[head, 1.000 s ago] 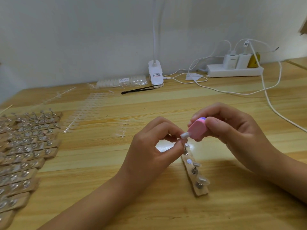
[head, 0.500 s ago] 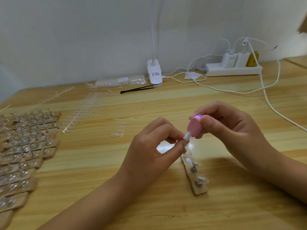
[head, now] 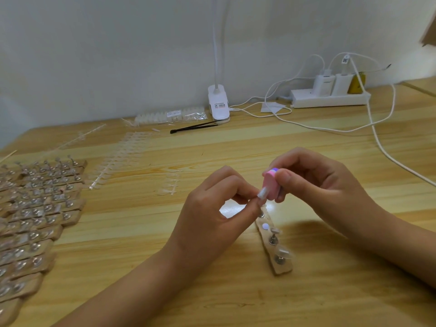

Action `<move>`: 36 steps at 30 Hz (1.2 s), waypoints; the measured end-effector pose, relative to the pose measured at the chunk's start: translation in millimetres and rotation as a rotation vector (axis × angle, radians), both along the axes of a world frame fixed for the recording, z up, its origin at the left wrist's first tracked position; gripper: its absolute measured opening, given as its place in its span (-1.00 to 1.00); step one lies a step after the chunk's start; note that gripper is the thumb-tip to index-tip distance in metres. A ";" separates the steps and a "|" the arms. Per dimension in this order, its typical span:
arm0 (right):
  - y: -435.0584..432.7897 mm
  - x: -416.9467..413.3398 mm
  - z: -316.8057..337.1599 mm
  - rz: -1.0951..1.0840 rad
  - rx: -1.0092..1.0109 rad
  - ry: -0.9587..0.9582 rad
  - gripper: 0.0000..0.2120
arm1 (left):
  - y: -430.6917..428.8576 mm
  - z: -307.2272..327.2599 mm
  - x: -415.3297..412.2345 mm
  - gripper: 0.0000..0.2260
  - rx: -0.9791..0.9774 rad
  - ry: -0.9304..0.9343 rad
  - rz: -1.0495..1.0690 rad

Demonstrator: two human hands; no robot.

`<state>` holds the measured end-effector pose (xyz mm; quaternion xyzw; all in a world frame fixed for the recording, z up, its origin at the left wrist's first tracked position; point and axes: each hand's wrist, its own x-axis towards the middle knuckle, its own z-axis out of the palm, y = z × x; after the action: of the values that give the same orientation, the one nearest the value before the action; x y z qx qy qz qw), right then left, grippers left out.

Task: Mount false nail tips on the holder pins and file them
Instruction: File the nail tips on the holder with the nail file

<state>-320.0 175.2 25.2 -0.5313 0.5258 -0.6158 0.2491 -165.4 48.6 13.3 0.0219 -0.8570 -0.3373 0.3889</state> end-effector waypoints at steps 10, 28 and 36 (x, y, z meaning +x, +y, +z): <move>-6.0 -17.5 1.2 -0.114 0.011 -0.137 -0.86 | -18.4 8.7 5.6 -0.94 0.110 -0.201 -0.145; -8.8 -27.6 -1.7 -0.119 0.073 -0.361 -0.74 | -18.8 4.3 6.7 -0.90 -0.146 -0.280 -0.194; -10.4 -28.9 3.8 -0.042 0.144 -0.703 -0.69 | -10.0 -1.0 1.4 -0.73 -0.376 -0.346 -0.115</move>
<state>-349.0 164.8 28.9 -0.2572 0.4605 -0.7274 0.4389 -164.0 38.6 12.3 -0.0422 -0.9583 -0.1848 0.2140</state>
